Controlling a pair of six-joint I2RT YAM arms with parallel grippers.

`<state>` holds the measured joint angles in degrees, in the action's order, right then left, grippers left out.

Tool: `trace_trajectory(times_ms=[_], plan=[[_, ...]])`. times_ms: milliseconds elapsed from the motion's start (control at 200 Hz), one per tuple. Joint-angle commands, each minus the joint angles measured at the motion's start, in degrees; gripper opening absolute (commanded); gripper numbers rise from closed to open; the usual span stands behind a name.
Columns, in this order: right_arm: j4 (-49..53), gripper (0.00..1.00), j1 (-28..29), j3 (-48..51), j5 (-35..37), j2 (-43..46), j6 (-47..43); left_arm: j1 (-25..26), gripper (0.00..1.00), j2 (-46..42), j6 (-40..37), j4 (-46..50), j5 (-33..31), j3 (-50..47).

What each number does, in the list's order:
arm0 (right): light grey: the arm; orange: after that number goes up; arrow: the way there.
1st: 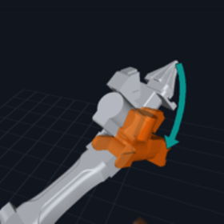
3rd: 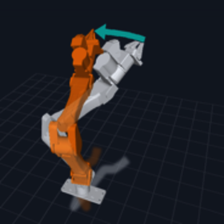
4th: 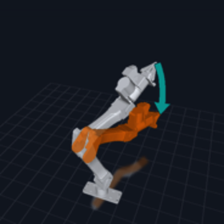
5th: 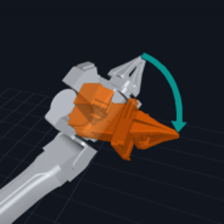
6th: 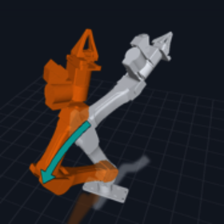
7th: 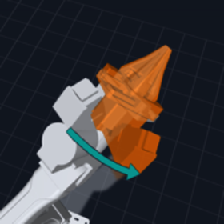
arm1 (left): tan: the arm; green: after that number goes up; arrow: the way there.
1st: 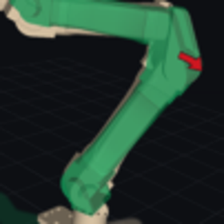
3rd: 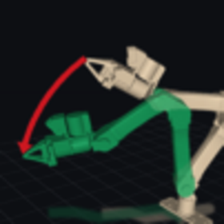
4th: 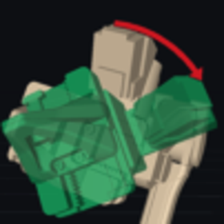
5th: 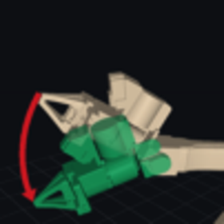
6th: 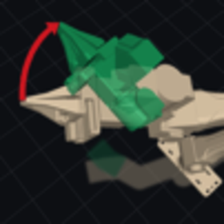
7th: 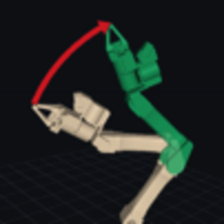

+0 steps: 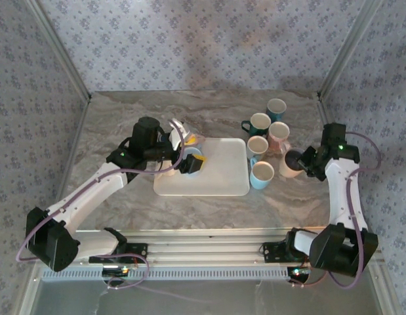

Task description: Turn the mug right side up

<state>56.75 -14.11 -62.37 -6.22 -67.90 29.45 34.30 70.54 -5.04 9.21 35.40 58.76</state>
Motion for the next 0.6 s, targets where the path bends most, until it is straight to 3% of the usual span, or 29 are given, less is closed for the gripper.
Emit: trace_trajectory(times_ms=[0, 595], plan=[[-3.9, 0.0, 0.2, -1.4, -0.1, -0.2, -0.8, 0.5, 0.96, -0.5, -2.2, 0.2, 2.1, 1.3], [-8.6, 0.0, 0.2, 4.4, -4.2, -3.2, -2.5, 0.5, 0.97, -1.6, -2.0, 0.6, 1.7, 1.1]])
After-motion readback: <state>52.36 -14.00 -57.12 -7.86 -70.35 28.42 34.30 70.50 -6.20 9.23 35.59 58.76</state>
